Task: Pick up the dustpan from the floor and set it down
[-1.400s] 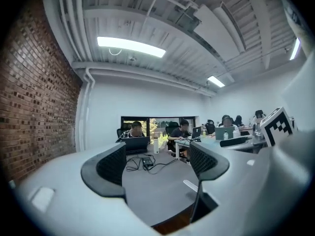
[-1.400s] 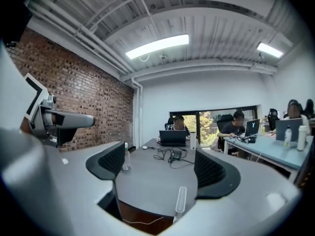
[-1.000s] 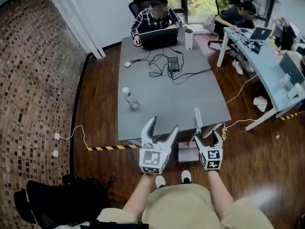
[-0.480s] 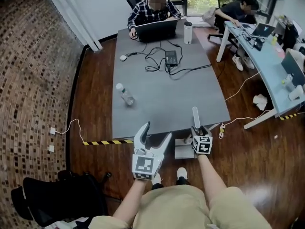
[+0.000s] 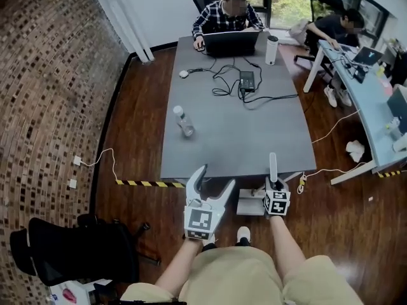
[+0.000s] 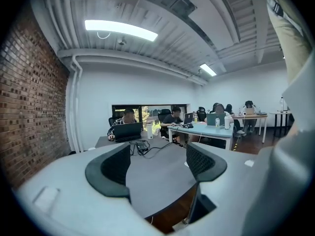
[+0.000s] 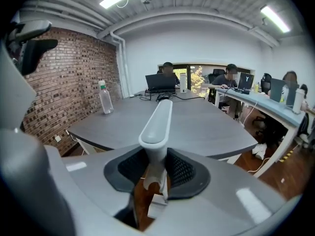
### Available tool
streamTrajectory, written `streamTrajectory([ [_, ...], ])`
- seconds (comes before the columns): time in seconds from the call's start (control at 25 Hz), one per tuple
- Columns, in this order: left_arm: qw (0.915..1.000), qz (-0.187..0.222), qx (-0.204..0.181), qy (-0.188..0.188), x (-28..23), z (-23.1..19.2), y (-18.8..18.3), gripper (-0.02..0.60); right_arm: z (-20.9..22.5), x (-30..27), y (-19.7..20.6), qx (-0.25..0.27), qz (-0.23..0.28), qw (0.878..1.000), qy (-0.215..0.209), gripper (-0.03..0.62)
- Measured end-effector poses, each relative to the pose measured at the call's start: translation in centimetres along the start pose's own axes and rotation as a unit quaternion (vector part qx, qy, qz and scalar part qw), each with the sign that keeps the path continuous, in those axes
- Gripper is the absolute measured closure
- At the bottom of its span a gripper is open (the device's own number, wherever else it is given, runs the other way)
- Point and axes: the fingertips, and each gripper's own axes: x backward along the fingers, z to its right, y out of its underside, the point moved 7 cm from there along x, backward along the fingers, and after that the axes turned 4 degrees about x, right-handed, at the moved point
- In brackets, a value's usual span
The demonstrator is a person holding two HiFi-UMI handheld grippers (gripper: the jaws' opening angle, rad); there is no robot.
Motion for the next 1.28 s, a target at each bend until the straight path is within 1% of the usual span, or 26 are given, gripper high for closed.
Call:
streamTrajectory([
  [0.08, 1.0000, 0.004, -0.002, -0.007, 0.2, -0.8, -0.1, 0.242, -0.5, 1.7, 0.3, 0.006, 0.004, 1.000, 0.004, 0.482],
  [0.2, 0.9997, 0.007, -0.018, -0.013, 0.4, -1.7, -0.3, 0.241, -1.2, 3.9, -0.2, 0.021, 0.015, 1.000, 0.001, 0.480],
  [0.36, 0.9997, 0.017, 0.004, -0.016, 1.2, -2.5, -0.2, 0.241, -2.0, 7.2, -2.4, 0.015, 0.055, 0.998, 0.007, 0.480],
  [0.48, 0.9991, 0.022, 0.026, -0.025, 2.3, -3.1, -0.3, 0.241, -2.7, 10.1, -5.1, 0.004, 0.089, 0.996, 0.019, 0.479],
  [0.64, 0.9980, 0.028, 0.036, -0.043, 3.4, -4.6, -2.6, 0.241, -3.7, 13.7, -10.6, 0.007, 0.130, 0.991, 0.030, 0.479],
  [0.84, 0.9954, 0.063, 0.041, -0.059, 4.9, -6.1, -6.1, 0.241, -5.8, 18.6, -16.9, 0.028, 0.197, 0.979, 0.033, 0.479],
  [1.0, 0.9924, 0.093, 0.036, -0.072, 6.1, -7.0, -8.5, 0.241, -7.4, 22.1, -21.6, 0.041, 0.242, 0.968, 0.044, 0.479],
  [1.16, 0.9901, 0.112, 0.023, -0.081, 7.5, -7.1, -10.2, 0.241, -8.7, 25.1, -25.1, 0.050, 0.286, 0.956, 0.039, 0.479],
  [1.28, 0.9861, 0.143, 0.010, -0.084, 8.6, -6.4, -12.2, 0.241, -9.0, 26.8, -26.9, 0.047, 0.310, 0.949, 0.035, 0.479],
])
